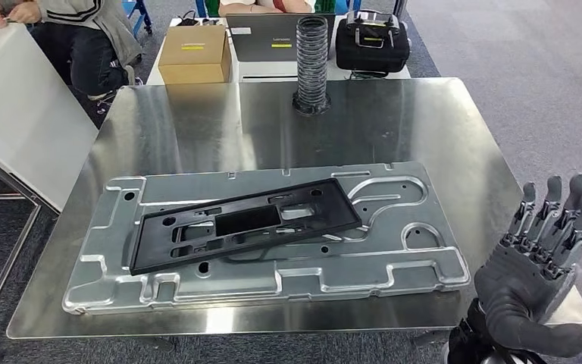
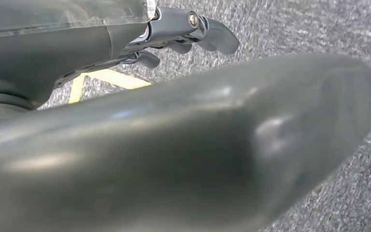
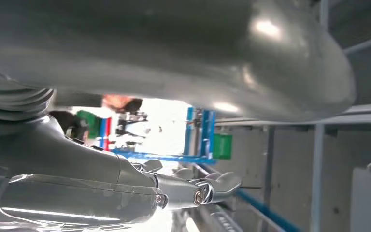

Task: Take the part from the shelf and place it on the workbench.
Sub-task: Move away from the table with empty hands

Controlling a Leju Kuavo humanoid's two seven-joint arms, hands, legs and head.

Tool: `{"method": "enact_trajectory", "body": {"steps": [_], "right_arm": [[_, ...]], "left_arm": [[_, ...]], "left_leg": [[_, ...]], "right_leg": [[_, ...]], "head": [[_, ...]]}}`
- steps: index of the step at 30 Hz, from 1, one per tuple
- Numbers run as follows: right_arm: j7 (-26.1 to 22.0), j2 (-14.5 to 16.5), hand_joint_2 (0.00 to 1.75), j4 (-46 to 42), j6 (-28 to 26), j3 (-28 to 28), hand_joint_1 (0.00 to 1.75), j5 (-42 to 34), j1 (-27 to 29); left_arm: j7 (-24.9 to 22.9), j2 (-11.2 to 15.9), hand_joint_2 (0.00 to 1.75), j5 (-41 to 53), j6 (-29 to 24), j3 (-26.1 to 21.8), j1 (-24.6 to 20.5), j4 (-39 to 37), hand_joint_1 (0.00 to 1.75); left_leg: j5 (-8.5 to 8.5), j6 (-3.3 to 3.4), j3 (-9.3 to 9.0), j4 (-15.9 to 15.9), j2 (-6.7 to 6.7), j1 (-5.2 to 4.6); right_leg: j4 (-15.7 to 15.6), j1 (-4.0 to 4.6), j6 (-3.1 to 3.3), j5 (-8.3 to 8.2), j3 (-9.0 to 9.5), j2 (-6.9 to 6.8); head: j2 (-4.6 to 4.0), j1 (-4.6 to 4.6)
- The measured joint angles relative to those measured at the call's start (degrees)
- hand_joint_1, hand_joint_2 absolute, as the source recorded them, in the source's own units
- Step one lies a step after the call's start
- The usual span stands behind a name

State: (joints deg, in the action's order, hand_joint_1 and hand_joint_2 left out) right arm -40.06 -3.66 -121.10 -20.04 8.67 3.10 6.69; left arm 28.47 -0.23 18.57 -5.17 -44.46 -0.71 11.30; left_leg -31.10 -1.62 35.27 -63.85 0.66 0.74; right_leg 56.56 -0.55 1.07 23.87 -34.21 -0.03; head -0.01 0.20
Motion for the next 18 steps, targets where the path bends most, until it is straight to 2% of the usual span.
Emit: {"method": "enact_trajectory", "body": {"steps": [2,3,4,5,7,8,9,12,13,14,16,17,18], "right_arm": [[0.08,0.15,0.00,-0.44,0.17,-0.39,0.00,-0.07,1.61],[0.11,0.25,0.00,-0.65,0.12,-0.60,0.00,0.15,2.52],[0.11,0.37,0.00,-0.96,-0.25,-0.74,0.00,0.55,3.59],[0.11,0.49,0.00,-1.34,-0.81,-0.77,0.00,0.94,4.66],[0.09,0.61,0.00,-2.19,-2.25,-0.74,0.00,1.59,6.40],[0.07,0.63,0.00,-2.65,-3.08,-0.71,0.00,1.91,7.11],[0.05,0.63,0.00,-3.06,-4.03,-0.62,0.00,2.27,7.76],[0.05,0.60,0.00,-3.60,-6.58,-0.07,0.00,3.14,9.44],[0.06,0.56,0.00,-3.65,-7.07,0.04,0.00,3.24,9.96],[0.06,0.52,0.00,-3.68,-7.33,0.10,0.00,3.19,10.40],[0.08,0.48,0.00,-3.53,-6.80,-0.03,0.00,2.60,11.03],[0.09,0.52,0.00,-3.32,-6.10,-0.29,0.00,2.13,11.24],[0.11,0.66,0.00,-3.00,-5.06,-0.77,0.00,1.62,11.43]], "left_arm": [[0.07,0.07,0.00,0.92,0.21,-0.31,-0.05,0.00,0.00],[0.07,0.09,0.00,1.41,0.28,-0.49,-0.11,0.00,0.00],[0.07,0.08,0.00,1.82,0.33,-0.63,-0.15,0.00,0.00],[0.07,0.08,0.00,2.10,0.36,-0.73,-0.18,0.00,0.00],[0.07,0.08,0.00,2.54,0.38,-0.85,-0.31,0.01,0.00],[0.09,0.07,0.00,2.74,0.37,-0.89,-0.41,0.01,0.00],[0.11,0.05,0.00,3.02,0.34,-0.93,-0.50,0.02,0.00],[0.06,-0.04,0.00,3.63,0.19,-1.05,-0.56,0.02,0.00],[-0.02,-0.09,0.00,3.81,0.13,-1.09,-0.64,0.02,0.00],[-0.10,-0.14,0.00,4.01,0.09,-1.12,-0.72,0.02,0.00],[-0.24,-0.18,0.00,4.49,-0.03,-1.19,-0.81,0.02,0.00],[-0.27,-0.18,0.00,4.64,-0.09,-1.23,-0.81,0.02,0.00],[-0.29,-0.18,0.00,4.83,-0.17,-1.28,-0.81,0.02,0.00]], "left_leg": [[-4.75,-0.25,1.99,-7.29,-0.12,0.00],[-5.85,-0.30,2.02,-9.25,-0.16,0.00],[-5.83,-0.26,0.92,-8.94,-0.18,0.00],[-4.88,-0.15,-1.39,-6.23,-0.20,0.00],[-2.48,0.32,-7.48,2.55,-0.20,-0.14],[-1.64,0.65,-9.49,5.81,-0.16,-0.28],[-1.16,0.99,-10.47,7.58,-0.13,-0.45],[0.34,2.02,-9.74,7.87,-0.30,-0.69],[1.08,2.41,-9.17,7.99,-0.48,-0.60],[1.90,2.73,-8.42,8.15,-0.68,-0.47],[3.33,3.11,-6.64,8.23,-0.98,-0.39],[4.00,3.11,-5.72,8.18,-1.08,-0.42],[4.67,3.08,-4.80,8.08,-1.17,-0.44]], "right_leg": [[0.10,0.16,0.19,-0.67,-0.93,-0.04],[0.21,0.24,0.19,-1.03,-1.47,-0.05],[0.35,0.30,0.12,-1.40,-2.02,-0.06],[0.50,0.34,0.02,-1.76,-2.54,-0.06],[0.88,0.46,-0.34,-2.52,-3.36,-0.02],[1.02,0.48,-0.62,-2.89,-3.58,-0.01],[1.09,0.48,-0.95,-3.30,-3.67,0.00],[0.79,0.23,-1.95,-4.48,-3.89,0.17],[1.35,0.19,-2.26,-3.54,-4.26,0.26],[2.96,0.17,-2.57,-1.43,-4.88,0.33],[9.48,0.00,-3.11,5.10,-6.48,0.33],[13.37,-0.10,-3.31,7.60,-7.07,0.31],[16.39,-0.17,-3.44,8.72,-7.14,0.31]], "head": [[0.00,-0.08],[0.00,-0.09],[0.00,-0.09],[0.01,-0.09],[0.01,-0.10],[0.00,-0.04],[0.00,-0.05],[0.01,-0.26],[0.01,-0.33],[0.01,-0.33],[0.01,-0.16],[0.01,-0.07],[0.01,-0.03]]}}
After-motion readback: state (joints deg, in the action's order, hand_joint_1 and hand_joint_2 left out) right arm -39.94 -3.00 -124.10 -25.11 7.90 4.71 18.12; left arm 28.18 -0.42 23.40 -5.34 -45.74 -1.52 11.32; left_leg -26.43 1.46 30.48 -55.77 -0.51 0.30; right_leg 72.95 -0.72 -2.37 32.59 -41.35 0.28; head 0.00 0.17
